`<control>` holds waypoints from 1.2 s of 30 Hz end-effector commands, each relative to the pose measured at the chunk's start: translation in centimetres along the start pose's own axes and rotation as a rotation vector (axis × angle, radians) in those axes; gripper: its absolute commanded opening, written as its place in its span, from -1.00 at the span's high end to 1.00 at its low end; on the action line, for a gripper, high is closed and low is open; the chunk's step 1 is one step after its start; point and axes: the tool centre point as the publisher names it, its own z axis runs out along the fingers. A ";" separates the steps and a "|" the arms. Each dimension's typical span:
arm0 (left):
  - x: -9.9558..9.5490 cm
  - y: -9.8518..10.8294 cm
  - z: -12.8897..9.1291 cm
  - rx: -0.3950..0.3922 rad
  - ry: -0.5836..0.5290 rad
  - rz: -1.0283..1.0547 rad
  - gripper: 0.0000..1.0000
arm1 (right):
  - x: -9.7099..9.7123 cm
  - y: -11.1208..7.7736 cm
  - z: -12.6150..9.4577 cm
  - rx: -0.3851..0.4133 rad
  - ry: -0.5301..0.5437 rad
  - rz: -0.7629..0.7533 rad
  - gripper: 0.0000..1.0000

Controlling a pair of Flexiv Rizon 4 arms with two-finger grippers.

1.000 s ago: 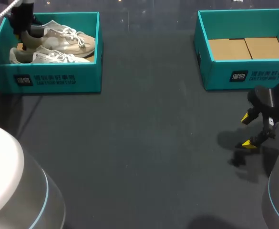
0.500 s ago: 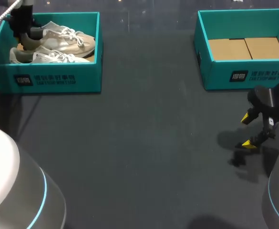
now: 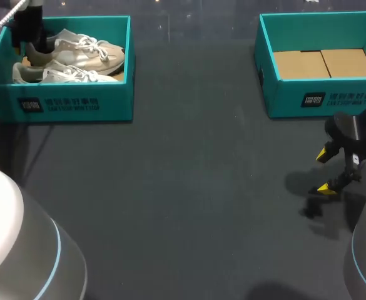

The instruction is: Take the shoe out of the shoebox, open the shoe tongue, remove and reinsert the insole, then place the shoe into the shoebox

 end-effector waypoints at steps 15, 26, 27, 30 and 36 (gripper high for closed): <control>0.2 -1.3 -6.8 -0.049 -0.109 -0.018 -0.78 | 0.2 -0.1 0.0 0.000 -0.003 -0.001 -1.00; 1.3 -5.4 -11.6 -0.073 -0.209 -0.007 -0.65 | 0.2 -0.1 0.0 0.000 -0.003 -0.001 -1.00; 1.5 -6.0 -11.8 -0.076 -0.211 -0.004 -0.65 | 0.2 -0.1 0.0 0.000 -0.003 -0.001 -1.00; 1.9 -7.6 -12.3 -0.070 -0.229 0.010 -0.68 | 0.2 -0.1 0.0 0.000 -0.003 -0.001 -1.00; 2.4 -10.8 -12.5 -0.071 -0.237 0.033 -0.82 | 0.2 -0.1 0.0 0.000 -0.003 -0.001 -1.00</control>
